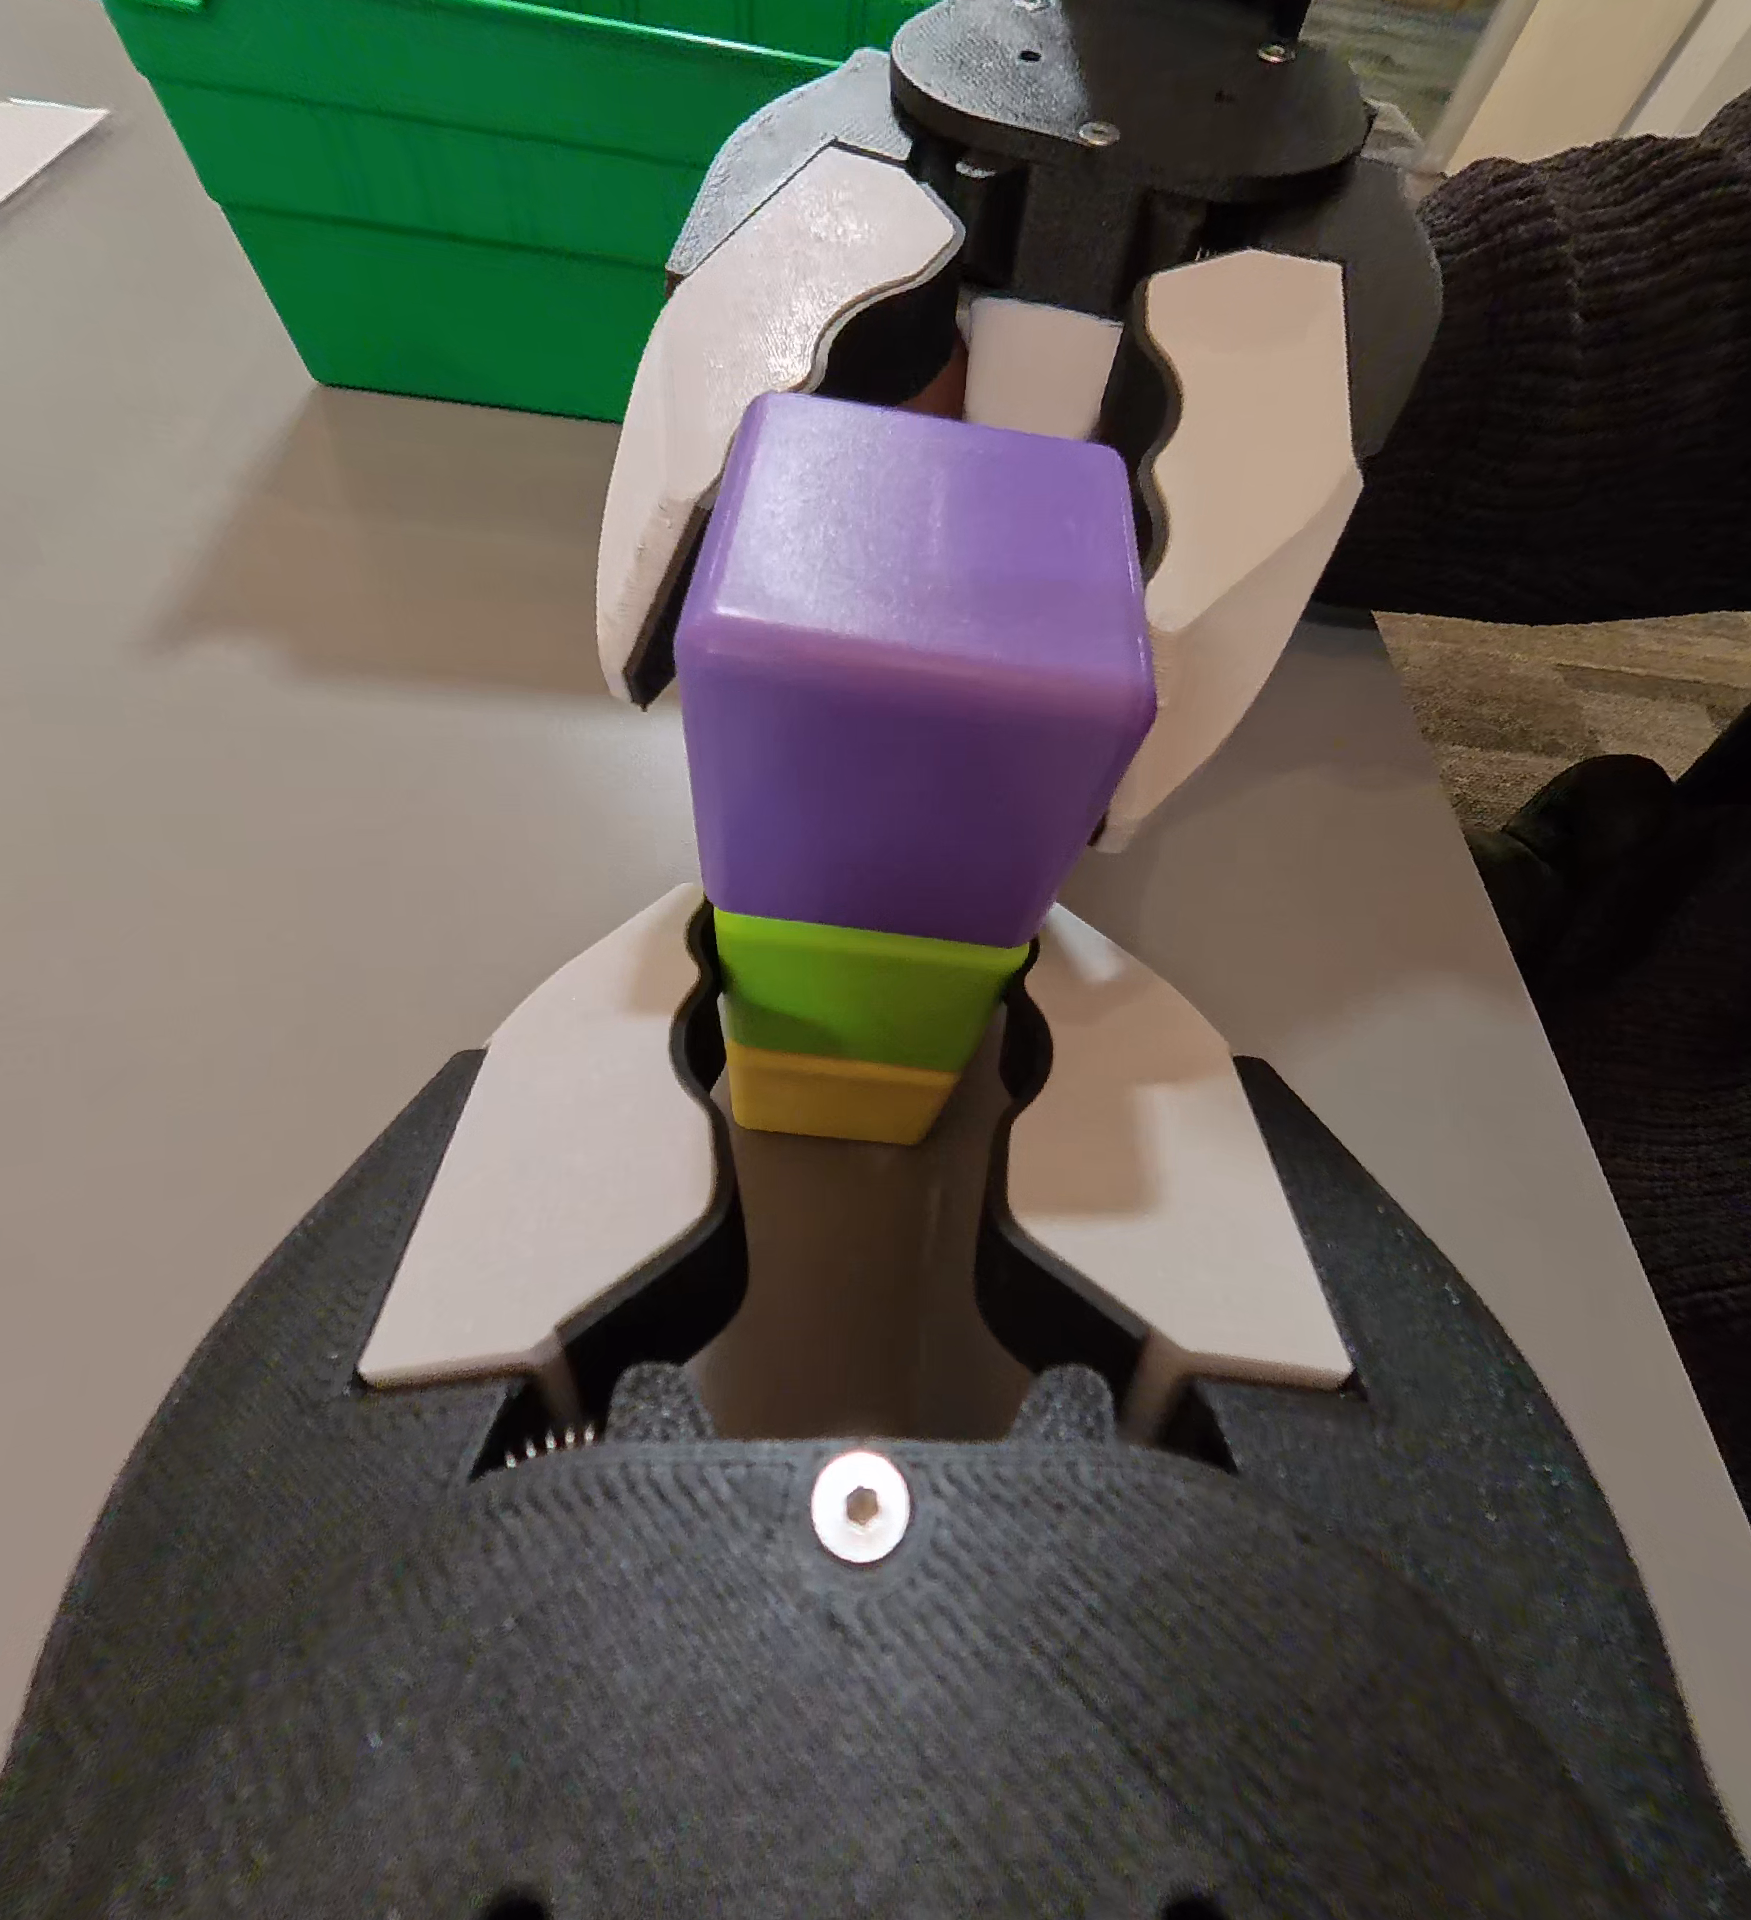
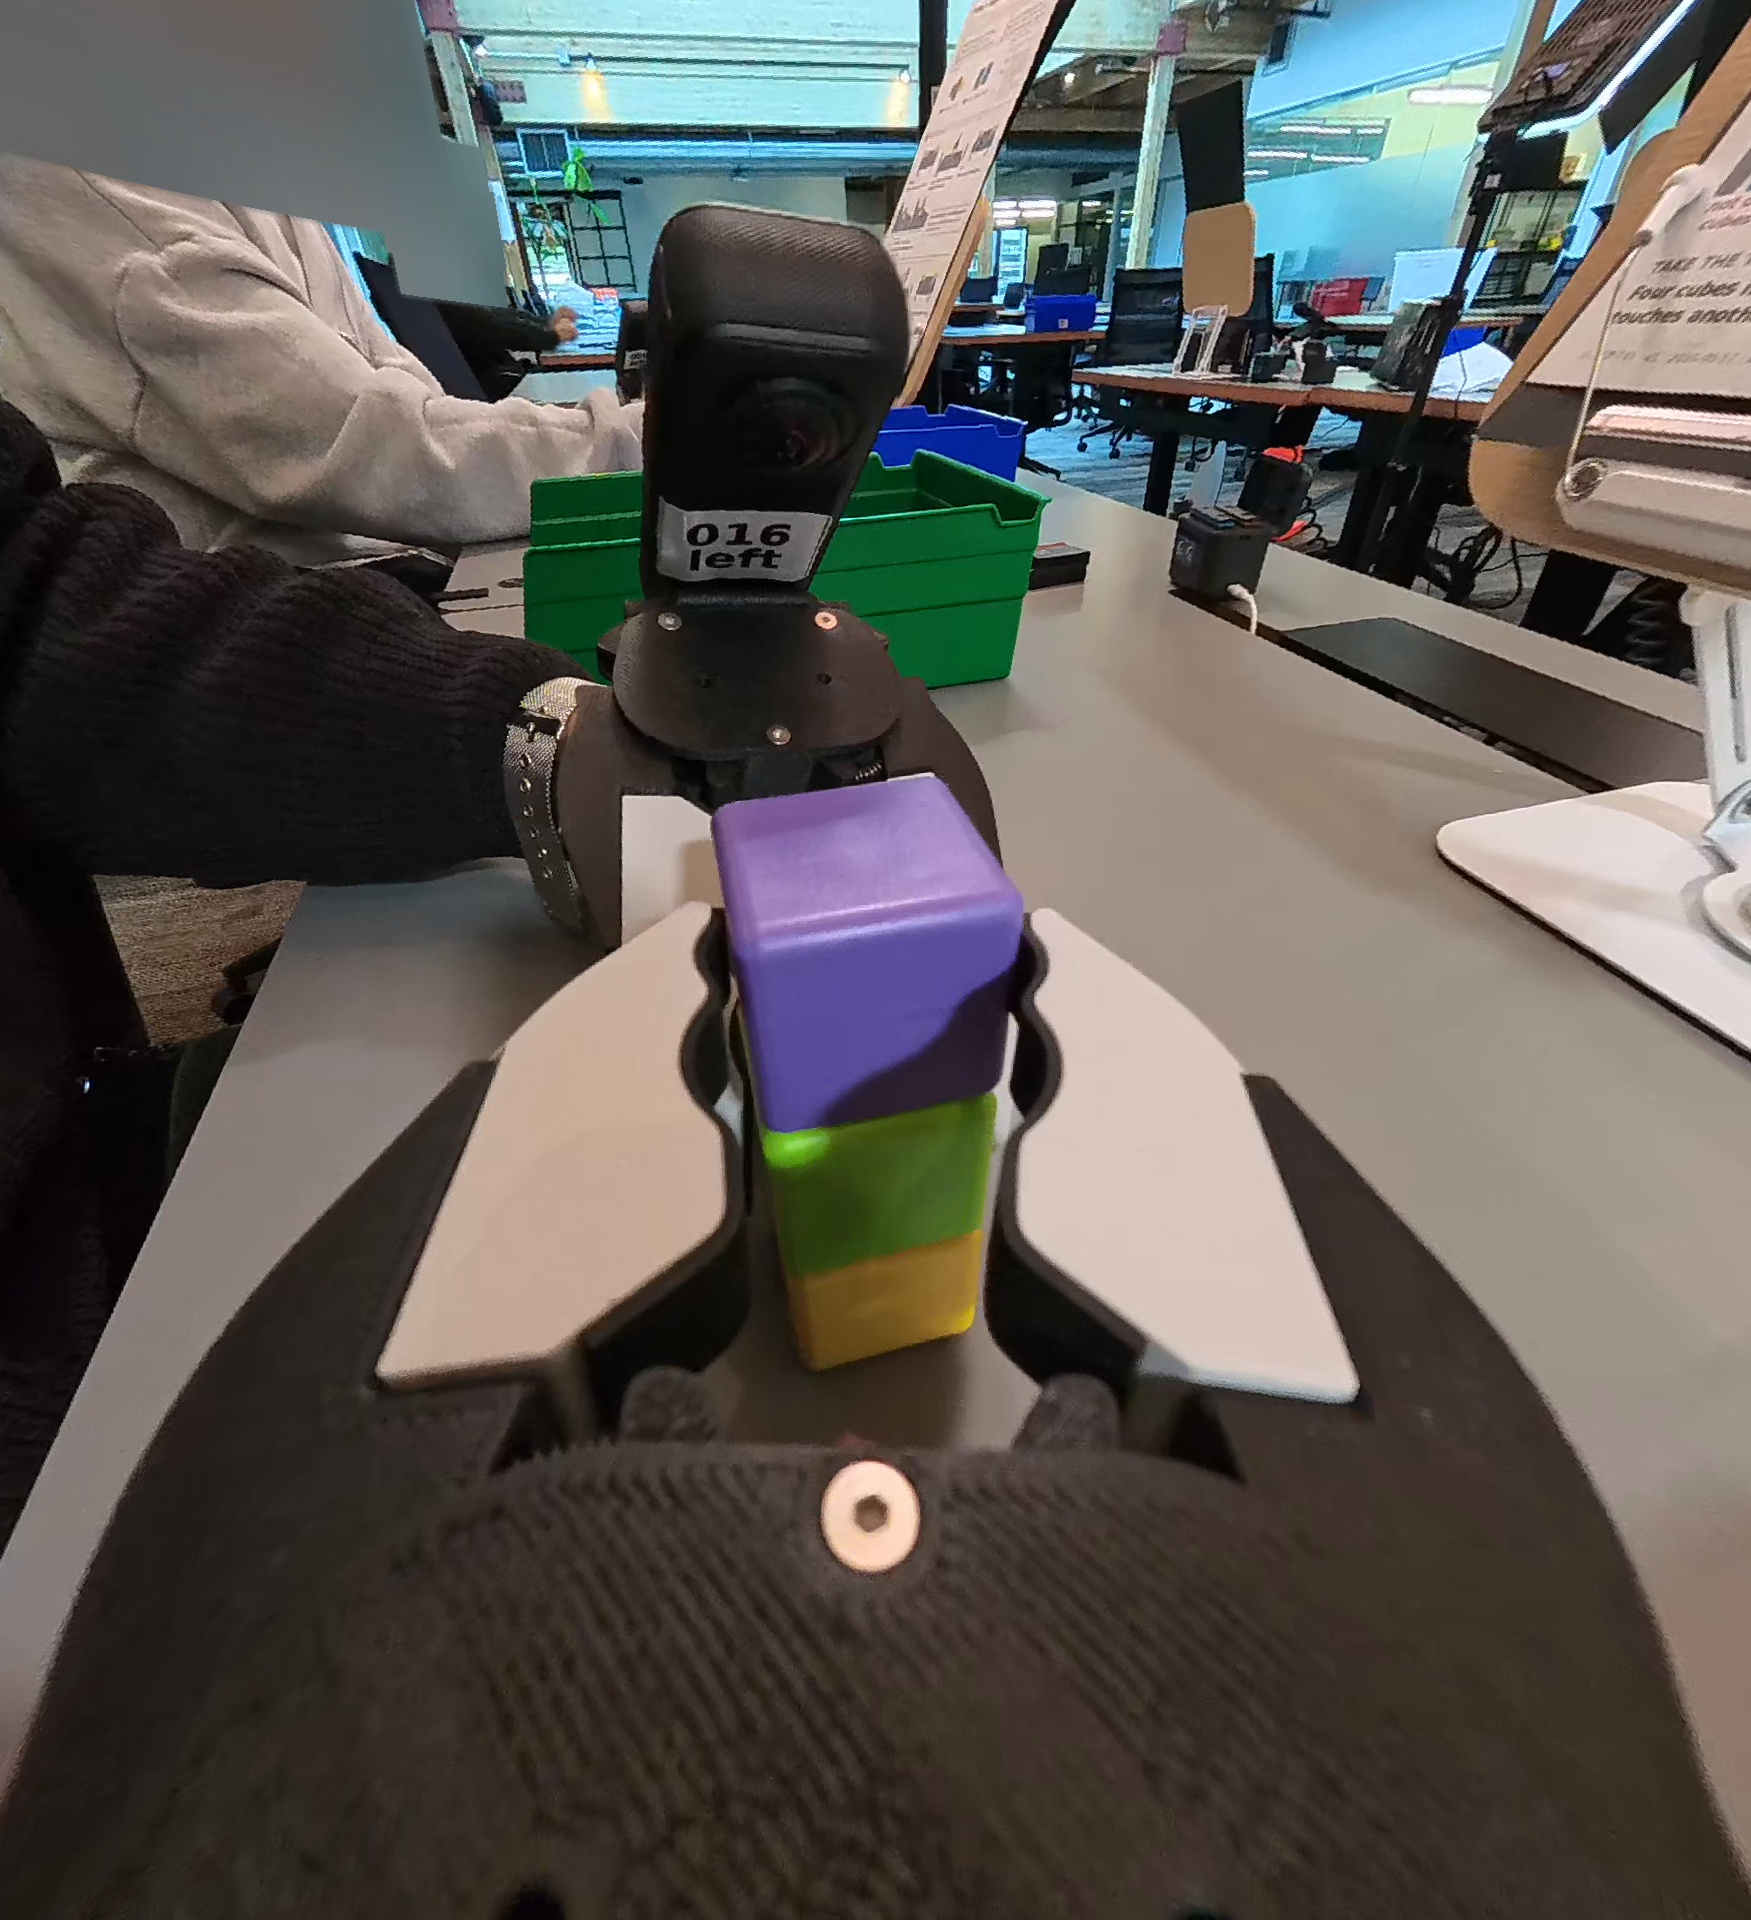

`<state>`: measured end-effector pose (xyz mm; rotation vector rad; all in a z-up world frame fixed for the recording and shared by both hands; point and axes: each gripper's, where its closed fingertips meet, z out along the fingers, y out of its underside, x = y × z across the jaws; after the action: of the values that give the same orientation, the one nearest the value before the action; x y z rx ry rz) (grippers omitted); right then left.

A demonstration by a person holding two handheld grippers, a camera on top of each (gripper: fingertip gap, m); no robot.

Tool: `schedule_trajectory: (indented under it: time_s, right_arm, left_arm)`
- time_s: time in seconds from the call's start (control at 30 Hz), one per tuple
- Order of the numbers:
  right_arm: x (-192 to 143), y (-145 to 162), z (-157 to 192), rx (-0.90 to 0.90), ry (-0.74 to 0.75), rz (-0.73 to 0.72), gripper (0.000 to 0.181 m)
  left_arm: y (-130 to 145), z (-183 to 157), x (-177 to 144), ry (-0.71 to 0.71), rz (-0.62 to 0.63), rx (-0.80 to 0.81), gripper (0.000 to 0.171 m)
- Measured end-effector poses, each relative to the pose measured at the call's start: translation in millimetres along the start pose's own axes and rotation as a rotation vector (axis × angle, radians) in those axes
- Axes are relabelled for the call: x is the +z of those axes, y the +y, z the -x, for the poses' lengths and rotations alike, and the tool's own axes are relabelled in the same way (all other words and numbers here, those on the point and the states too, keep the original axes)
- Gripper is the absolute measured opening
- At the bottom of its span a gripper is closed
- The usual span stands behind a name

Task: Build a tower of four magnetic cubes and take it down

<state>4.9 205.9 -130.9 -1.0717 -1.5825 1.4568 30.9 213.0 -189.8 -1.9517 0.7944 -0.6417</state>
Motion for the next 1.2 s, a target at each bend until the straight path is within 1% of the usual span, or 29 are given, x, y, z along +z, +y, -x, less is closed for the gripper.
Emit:
schedule_trajectory:
  time_s: [0.5,0.67,0.93,1.2]
  right_arm:
    - [-2.0,0.6,2.4,-0.006,-0.038,0.005,0.052]
    - [-5.0,3.1,7.5,-0.031,-0.111,0.068,0.051]
    - [-4.1,1.9,7.0,-0.026,-0.093,0.038,0.051]
    - [-2.9,1.8,4.9,-0.022,-0.09,0.065,0.05]
  left_arm:
    - [0.0,-1.7,0.5,0.007,0.003,0.008,0.052]
    - [0.6,-5.4,0.9,0.022,0.008,0.024,0.052]
    - [0.5,-5.7,0.8,0.024,0.008,0.024,0.052]
    - [0.1,-4.7,0.5,0.018,0.005,0.02,0.051]
